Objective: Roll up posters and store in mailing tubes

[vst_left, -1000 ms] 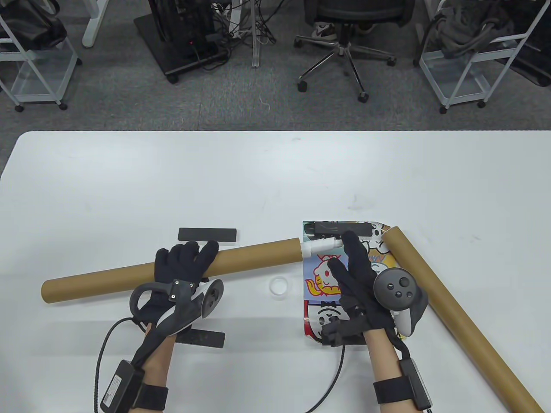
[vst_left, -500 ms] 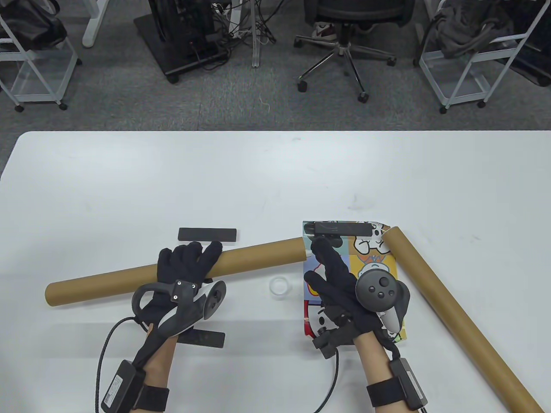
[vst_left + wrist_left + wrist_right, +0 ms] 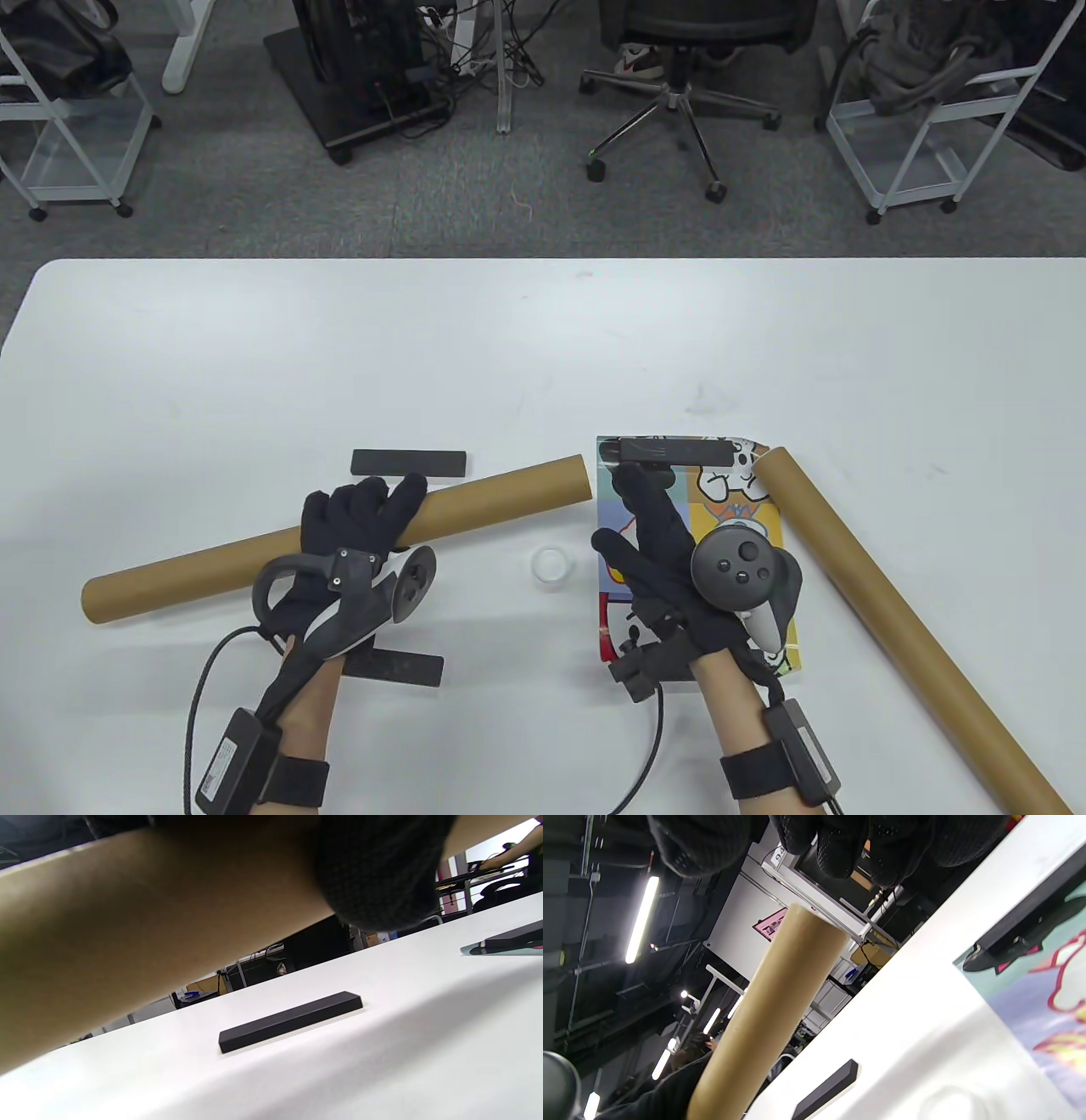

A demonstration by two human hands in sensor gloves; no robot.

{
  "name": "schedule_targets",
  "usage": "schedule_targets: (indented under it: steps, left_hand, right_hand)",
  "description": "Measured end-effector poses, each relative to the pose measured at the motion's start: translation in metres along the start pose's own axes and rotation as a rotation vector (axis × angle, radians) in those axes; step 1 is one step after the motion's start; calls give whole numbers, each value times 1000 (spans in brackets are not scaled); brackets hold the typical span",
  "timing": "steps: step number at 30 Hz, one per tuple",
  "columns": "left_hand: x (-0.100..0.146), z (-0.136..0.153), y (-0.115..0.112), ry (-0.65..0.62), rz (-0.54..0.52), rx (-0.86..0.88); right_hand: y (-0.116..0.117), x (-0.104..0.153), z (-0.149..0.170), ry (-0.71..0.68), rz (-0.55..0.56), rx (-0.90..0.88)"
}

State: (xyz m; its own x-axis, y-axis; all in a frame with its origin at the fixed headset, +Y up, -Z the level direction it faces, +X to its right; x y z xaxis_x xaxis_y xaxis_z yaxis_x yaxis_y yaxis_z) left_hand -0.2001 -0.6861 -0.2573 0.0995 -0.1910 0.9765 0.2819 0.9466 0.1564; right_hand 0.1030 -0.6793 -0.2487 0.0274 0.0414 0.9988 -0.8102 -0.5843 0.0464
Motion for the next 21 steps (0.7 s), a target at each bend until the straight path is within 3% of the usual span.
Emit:
schedule_targets:
  steps: [3,8,15,21]
  left_hand:
    - [-3,6,-1,28,8,-1]
    - [-7,14,-3,59,13,-7]
    - [-8,18,-6,72,30,-1]
    - [-7,22,-4,76,28,12]
  right_hand:
    - [10,1,-12,-47,2,168]
    - [45,-4,-22,-43,-182,461]
    - [91,-14,-24,5,-257,862]
    - [118,-25,-25,33,-284,997]
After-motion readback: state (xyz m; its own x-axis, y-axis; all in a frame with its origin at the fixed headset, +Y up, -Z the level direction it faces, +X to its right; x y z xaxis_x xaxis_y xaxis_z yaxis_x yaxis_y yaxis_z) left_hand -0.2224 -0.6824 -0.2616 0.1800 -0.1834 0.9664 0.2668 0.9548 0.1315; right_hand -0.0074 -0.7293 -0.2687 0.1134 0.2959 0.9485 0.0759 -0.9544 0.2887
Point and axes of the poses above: the tracker on the back of each hand, its own z axis roughly to the little-finger side, its own x axis roughly from the fingertips to the wrist, y = z × x, the point moved 3 cm from there along -x, roughly from the wrist to the fingertips, and after that the axes turned 15 degrees about y, right-handed, at the moved point
